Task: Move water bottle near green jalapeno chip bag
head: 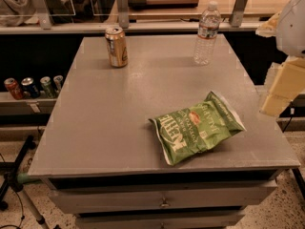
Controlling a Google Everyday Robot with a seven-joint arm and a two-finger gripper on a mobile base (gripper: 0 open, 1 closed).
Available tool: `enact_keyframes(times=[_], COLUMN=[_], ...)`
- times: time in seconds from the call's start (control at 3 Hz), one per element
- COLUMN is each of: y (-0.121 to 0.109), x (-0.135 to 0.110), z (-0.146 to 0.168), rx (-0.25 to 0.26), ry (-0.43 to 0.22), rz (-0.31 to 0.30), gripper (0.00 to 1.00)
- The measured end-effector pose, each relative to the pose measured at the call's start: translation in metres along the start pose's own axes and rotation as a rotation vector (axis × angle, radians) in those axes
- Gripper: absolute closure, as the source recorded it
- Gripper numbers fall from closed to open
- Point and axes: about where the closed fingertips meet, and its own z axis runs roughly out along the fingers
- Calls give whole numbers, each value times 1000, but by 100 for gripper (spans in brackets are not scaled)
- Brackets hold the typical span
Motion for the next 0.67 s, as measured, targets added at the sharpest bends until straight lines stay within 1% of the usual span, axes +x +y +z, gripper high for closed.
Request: enact_keyframes(times=[0.33,0.67], y=[0,-10], x=[0,0], z=[0,5], rx=[0,-4], ry=[0,-17], rz=[0,-4], gripper=[0,0])
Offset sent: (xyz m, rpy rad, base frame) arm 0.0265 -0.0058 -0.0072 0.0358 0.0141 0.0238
